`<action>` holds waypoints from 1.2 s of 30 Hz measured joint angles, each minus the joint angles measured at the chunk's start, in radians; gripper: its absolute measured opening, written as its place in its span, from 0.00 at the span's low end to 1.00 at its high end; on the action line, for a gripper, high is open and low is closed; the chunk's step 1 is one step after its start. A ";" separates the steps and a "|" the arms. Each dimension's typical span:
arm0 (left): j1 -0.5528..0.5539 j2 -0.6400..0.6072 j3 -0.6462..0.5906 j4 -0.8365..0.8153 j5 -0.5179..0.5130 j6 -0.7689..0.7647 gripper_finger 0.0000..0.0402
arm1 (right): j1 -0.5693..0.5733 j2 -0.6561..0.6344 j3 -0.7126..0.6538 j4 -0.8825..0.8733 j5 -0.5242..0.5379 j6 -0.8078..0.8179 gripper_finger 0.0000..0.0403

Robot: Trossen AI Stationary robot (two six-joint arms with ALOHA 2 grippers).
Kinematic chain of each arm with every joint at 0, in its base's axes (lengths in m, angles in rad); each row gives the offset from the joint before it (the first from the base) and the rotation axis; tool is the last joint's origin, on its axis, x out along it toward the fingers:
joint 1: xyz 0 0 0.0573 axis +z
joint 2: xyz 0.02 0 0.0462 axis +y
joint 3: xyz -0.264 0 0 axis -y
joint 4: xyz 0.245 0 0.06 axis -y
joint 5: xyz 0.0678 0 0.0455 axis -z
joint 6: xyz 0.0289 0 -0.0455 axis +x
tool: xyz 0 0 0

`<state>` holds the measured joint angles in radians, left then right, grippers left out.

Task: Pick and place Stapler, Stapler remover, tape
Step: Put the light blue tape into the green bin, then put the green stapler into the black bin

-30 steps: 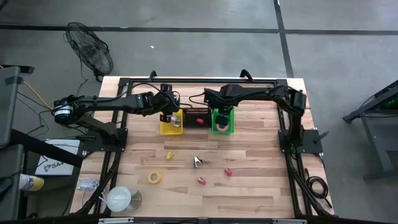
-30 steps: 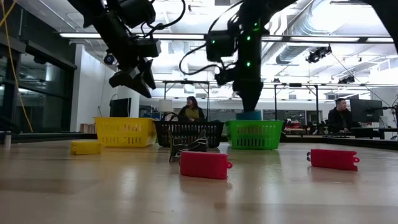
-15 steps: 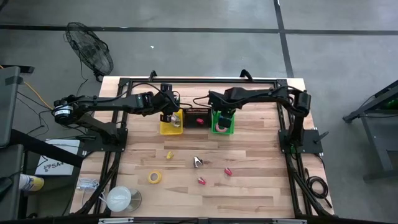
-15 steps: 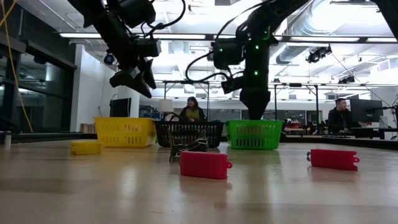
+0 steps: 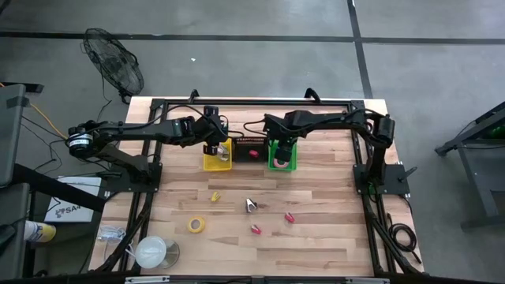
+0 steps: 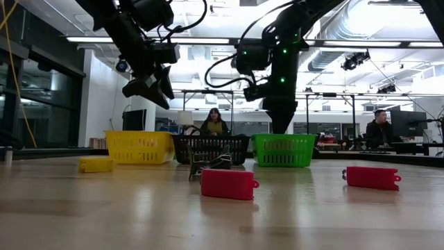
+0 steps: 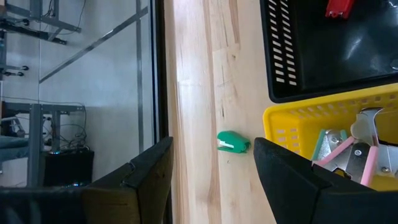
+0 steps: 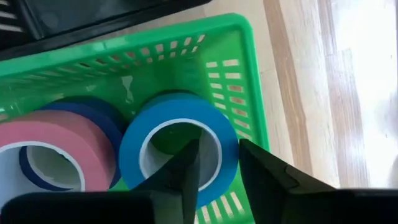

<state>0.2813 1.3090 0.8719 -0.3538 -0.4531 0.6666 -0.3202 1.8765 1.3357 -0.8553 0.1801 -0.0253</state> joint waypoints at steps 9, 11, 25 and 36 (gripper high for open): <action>0.000 0.000 0.000 0.027 0.000 -0.016 0.54 | 0.000 -0.046 0.000 -0.027 0.015 -0.027 0.44; 0.000 0.000 0.000 0.069 0.000 -0.017 0.54 | 0.000 -0.079 0.000 -0.047 0.034 -0.027 0.47; 0.184 0.004 0.047 0.216 0.194 -0.052 0.54 | -0.042 -0.462 -0.198 -0.017 0.238 0.065 0.50; 0.384 0.053 0.133 0.024 0.360 -0.090 0.54 | -0.062 -0.735 -0.497 0.264 0.173 -0.047 0.49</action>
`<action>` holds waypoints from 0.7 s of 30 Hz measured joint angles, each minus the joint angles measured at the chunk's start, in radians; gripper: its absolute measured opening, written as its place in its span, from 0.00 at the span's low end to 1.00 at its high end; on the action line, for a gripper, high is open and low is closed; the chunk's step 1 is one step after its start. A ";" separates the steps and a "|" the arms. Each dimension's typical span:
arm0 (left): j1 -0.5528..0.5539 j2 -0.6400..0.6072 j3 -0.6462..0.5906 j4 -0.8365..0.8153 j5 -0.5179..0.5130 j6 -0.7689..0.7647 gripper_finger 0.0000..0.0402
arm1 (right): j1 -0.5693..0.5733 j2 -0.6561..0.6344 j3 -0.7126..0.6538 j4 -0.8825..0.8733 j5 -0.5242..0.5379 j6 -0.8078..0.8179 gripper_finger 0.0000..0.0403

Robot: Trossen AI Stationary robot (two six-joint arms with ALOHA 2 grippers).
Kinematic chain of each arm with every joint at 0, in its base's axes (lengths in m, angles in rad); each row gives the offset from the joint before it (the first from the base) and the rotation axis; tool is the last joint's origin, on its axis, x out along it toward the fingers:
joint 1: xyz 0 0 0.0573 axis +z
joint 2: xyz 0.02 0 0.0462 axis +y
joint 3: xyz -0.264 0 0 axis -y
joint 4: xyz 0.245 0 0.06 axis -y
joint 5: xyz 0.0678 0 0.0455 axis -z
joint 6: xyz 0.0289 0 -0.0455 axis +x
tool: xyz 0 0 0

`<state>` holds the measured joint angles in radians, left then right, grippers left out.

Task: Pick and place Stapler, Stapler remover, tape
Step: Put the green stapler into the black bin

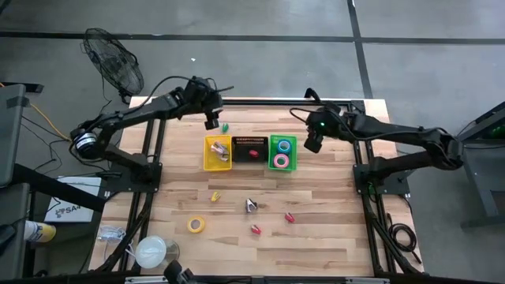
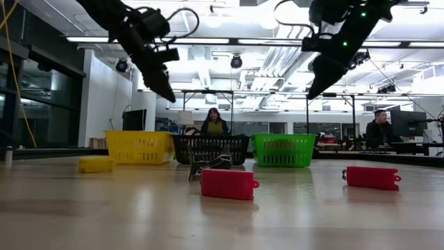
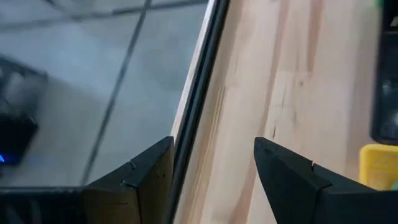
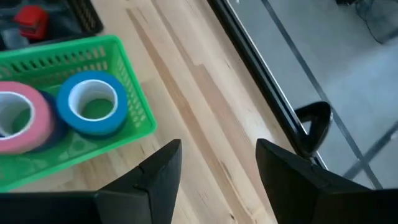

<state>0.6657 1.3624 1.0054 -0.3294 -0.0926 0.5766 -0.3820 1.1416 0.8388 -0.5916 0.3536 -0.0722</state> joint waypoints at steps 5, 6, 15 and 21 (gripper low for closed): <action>0.041 0.093 0.064 -0.078 0.007 -0.084 0.54 | 0.000 -0.054 -0.046 0.032 -0.025 -0.022 0.49; 0.046 0.111 0.075 -0.089 0.008 -0.092 0.54 | 0.000 -0.062 -0.051 0.034 -0.025 -0.029 0.49; 0.048 0.230 0.139 -0.115 0.005 -0.149 0.54 | 0.000 -0.078 -0.070 0.019 -0.024 -0.090 0.49; 0.046 0.245 0.139 -0.139 0.002 -0.203 0.54 | 0.000 -0.077 -0.070 -0.003 -0.024 -0.086 0.49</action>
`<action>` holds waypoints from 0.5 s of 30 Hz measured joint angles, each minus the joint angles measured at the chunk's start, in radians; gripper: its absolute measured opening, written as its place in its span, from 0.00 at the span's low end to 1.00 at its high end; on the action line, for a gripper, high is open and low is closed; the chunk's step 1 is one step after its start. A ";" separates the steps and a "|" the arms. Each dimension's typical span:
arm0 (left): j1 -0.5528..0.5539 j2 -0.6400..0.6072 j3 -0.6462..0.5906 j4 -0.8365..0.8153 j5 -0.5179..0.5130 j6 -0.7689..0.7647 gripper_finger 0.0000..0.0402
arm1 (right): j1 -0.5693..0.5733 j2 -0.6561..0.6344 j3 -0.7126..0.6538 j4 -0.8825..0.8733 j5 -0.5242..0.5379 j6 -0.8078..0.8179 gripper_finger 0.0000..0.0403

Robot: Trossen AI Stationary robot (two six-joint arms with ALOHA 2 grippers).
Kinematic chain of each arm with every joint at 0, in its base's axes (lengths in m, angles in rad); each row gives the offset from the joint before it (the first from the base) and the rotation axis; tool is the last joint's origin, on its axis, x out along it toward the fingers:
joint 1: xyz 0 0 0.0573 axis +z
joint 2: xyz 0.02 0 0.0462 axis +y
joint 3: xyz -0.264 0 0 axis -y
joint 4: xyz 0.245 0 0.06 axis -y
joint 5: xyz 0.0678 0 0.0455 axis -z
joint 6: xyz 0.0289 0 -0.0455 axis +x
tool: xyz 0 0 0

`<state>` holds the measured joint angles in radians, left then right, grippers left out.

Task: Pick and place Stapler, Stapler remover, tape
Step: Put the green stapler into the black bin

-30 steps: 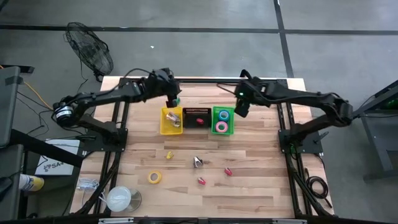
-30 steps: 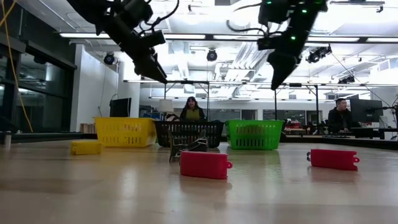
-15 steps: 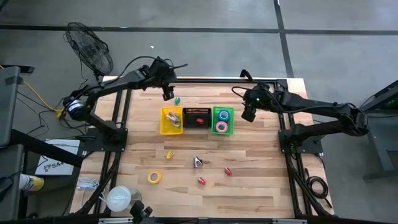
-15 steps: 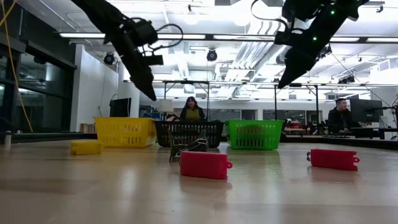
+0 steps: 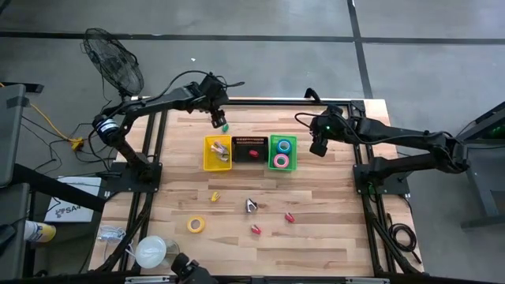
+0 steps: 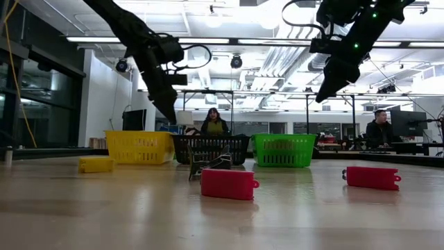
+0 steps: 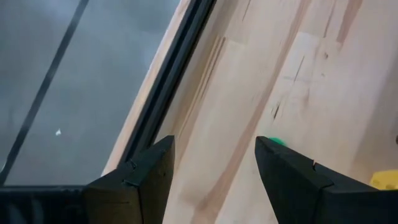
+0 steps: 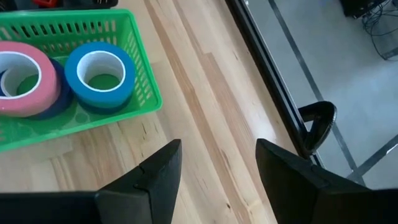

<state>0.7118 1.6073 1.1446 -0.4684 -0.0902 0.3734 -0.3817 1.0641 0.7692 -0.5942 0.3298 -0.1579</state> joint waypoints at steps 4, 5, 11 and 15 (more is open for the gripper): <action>-0.008 0.000 0.000 -0.024 -0.004 -0.001 0.54 | 0.000 0.000 0.000 -0.010 -0.001 0.000 0.49; -0.008 0.000 0.000 -0.030 -0.003 -0.001 0.54 | 0.000 0.000 0.000 -0.014 -0.003 0.000 0.49; -0.018 0.030 0.000 -0.044 -0.008 -0.023 0.54 | 0.000 0.000 0.000 -0.038 -0.011 0.000 0.49; -0.021 0.076 0.000 -0.035 0.006 -0.067 0.54 | 0.000 0.000 0.000 -0.037 -0.015 0.000 0.49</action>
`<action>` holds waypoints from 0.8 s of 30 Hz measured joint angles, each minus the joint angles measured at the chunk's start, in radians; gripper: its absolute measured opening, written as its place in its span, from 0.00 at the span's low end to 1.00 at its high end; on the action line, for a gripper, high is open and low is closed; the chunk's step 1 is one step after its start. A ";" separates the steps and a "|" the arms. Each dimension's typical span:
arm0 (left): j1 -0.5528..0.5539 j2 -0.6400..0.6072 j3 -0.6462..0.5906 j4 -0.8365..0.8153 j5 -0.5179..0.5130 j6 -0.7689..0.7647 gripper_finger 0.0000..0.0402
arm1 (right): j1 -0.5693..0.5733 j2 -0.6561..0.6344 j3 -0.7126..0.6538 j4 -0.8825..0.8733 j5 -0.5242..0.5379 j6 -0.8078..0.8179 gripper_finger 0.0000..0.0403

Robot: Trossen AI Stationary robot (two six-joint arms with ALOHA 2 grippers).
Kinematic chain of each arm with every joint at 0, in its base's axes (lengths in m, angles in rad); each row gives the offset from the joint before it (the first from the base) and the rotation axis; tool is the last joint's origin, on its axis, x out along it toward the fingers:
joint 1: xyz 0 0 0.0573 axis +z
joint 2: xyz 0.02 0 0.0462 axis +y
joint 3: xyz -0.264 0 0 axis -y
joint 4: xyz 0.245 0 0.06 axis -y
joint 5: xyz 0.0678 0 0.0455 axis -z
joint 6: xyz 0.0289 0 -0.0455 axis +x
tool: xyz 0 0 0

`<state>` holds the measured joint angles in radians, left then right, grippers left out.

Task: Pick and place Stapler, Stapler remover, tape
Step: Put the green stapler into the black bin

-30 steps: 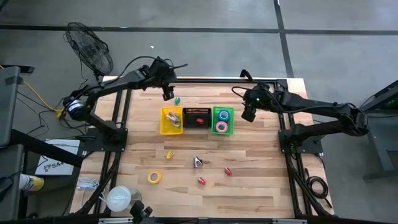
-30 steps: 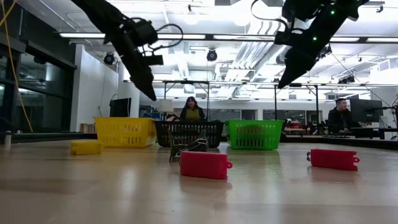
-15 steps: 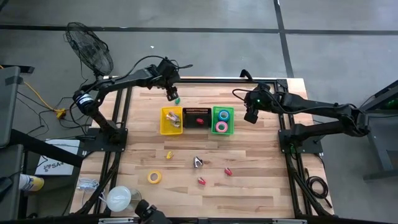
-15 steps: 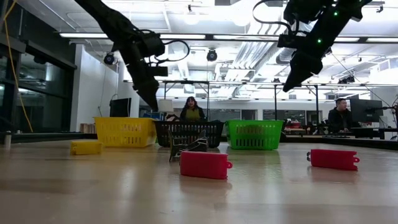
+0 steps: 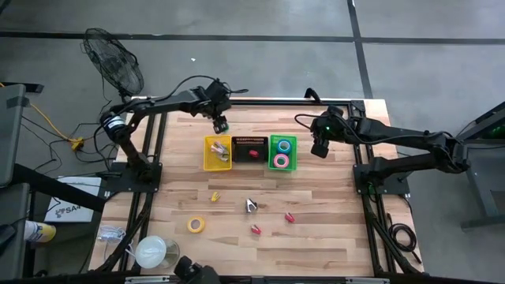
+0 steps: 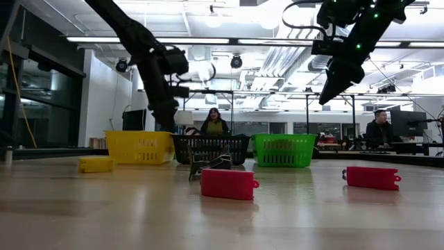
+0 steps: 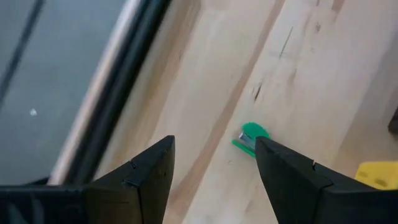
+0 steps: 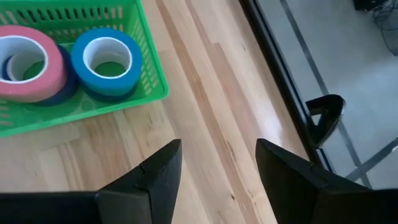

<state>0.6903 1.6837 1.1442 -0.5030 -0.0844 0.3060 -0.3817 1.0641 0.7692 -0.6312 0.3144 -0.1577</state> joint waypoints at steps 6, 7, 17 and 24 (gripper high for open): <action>0.003 0.054 -0.001 0.006 -0.029 -0.117 0.54 | 0.000 0.000 0.000 -0.008 -0.037 0.003 0.49; 0.003 0.057 -0.001 0.006 -0.039 -0.149 0.54 | 0.000 0.000 0.000 -0.009 -0.037 0.003 0.49; -0.005 0.057 -0.001 0.030 -0.060 -0.366 0.54 | 0.000 0.000 0.000 -0.010 -0.037 0.019 0.49; -0.042 0.057 -0.001 0.021 -0.091 -0.446 0.54 | 0.000 0.000 0.000 -0.020 -0.039 0.044 0.49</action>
<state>0.6487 1.7403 1.1435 -0.4822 -0.1755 -0.1401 -0.3818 1.0645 0.7696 -0.6516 0.2754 -0.1134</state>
